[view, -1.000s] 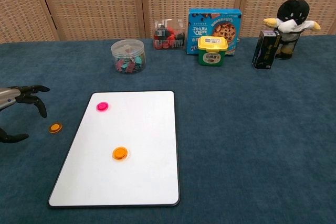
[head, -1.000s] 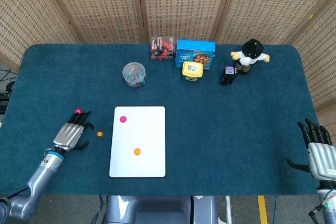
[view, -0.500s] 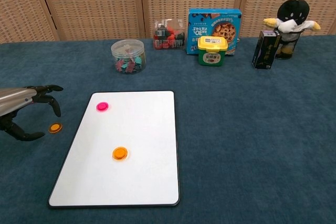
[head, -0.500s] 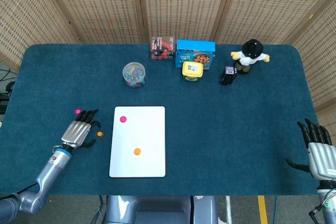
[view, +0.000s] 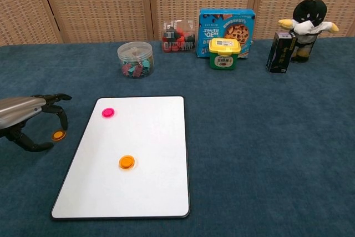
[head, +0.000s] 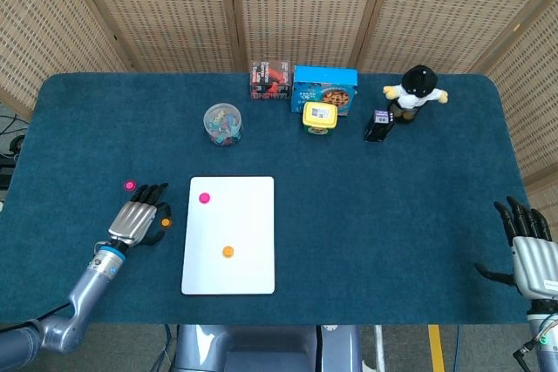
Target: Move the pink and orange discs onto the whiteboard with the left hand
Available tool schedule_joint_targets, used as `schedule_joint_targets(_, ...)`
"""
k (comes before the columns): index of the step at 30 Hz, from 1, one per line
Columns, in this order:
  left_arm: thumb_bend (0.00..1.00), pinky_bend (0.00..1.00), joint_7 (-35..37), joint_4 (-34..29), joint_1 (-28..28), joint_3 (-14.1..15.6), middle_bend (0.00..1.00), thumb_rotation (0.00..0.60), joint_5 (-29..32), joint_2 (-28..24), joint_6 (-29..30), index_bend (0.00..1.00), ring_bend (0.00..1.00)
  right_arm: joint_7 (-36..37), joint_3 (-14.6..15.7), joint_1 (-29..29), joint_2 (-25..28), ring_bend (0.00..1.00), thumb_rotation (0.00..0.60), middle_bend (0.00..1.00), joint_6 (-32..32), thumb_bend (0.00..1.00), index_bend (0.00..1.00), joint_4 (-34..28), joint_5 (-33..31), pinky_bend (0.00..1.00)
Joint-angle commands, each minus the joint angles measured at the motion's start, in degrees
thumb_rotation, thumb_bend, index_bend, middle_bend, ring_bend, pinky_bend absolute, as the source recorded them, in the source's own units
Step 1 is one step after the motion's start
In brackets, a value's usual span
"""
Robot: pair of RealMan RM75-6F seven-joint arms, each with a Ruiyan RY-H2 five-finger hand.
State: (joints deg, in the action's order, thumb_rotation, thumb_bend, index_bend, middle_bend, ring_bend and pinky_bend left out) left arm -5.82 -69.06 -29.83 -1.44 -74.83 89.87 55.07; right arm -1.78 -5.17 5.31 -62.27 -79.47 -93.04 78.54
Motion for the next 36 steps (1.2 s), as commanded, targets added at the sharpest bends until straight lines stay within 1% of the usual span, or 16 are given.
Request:
schedule_joint_targets(1,0.34,0.0,0.06,0.35,0.02,-0.09,0.0,0.6,0.06,0.28,-0.21,0.39,0.0,-0.04,-0.01,-0.01,-0.02,0.0,0.6,0.0,-0.02,0.0,0.0,-0.04,-0.02,0.0)
schedule_joint_targets(6,0.34,0.0,-0.02,0.78,0.01,-0.23,0.0,0.6,0.23,0.55,-0.56,0.41,0.0,-0.06,-0.01,0.0,-0.01,0.0,0.6,0.0,0.01,0.0,0.0,-0.07,-0.08,0.0)
schedule_joint_targets(9,0.34,0.0,-0.07,0.84,0.07,-0.3,0.0,0.6,0.24,0.56,-0.56,0.5,0.0,0.06,-0.01,0.02,0.03,0.0,0.6,0.0,0.07,0.0,0.0,-0.06,-0.08,0.0)
schedule_joint_targets(11,0.34,0.0,-0.01,0.76,0.13,-0.35,0.0,0.6,0.21,0.47,-0.54,0.6,0.0,0.12,-0.01,0.03,0.04,0.0,0.6,0.0,0.09,0.0,0.0,-0.04,-0.08,0.0)
schedule_joint_targets(14,0.34,0.0,-0.07,0.6,0.27,-0.32,0.0,0.6,0.03,0.28,-0.33,0.66,0.0,0.19,-0.01,0.03,0.05,0.0,0.6,0.0,0.12,0.0,0.0,-0.04,-0.1,0.0)
schedule_joint_targets(18,0.34,0.0,0.23,-0.1,0.36,-0.59,0.0,0.6,-0.23,-0.18,0.11,0.67,0.0,0.23,-0.01,0.06,0.08,0.0,0.6,0.0,0.2,0.0,0.0,-0.11,-0.14,0.0)
schedule_joint_targets(21,0.34,0.0,0.7,-2.05,0.29,-0.9,0.0,0.6,-1.15,-1.21,1.08,0.67,0.0,0.25,0.0,0.07,0.09,0.0,0.6,0.0,0.27,0.0,0.0,-0.15,-0.19,0.0)
schedule_joint_targets(24,0.34,0.0,0.61,-5.53,0.11,-1.03,0.0,0.6,-2.79,-2.75,2.51,0.67,0.0,0.24,-0.01,0.1,0.13,0.0,0.6,0.0,0.34,0.0,0.0,-0.22,-0.25,0.0)
schedule_joint_targets(28,0.34,0.0,-0.85,-11.64,-0.46,-0.24,0.0,0.6,-5.51,-4.68,3.33,0.67,0.0,0.28,0.0,0.1,0.13,0.0,0.6,0.0,0.32,0.0,0.0,-0.2,-0.2,0.0)
schedule_joint_targets(32,0.34,0.0,-2.69,-14.92,-0.98,0.36,0.0,0.6,-6.17,-4.61,2.75,0.67,0.0,0.49,0.01,0.08,0.17,0.0,0.6,0.0,0.29,0.0,0.0,-0.16,-0.14,0.0)
schedule_joint_targets(36,0.34,0.0,-5.03,-15.54,-1.42,0.44,0.0,0.6,-5.2,-3.14,1.75,0.67,0.0,0.68,0.01,0.07,0.19,0.0,0.6,0.0,0.27,0.0,0.0,-0.1,-0.11,0.0)
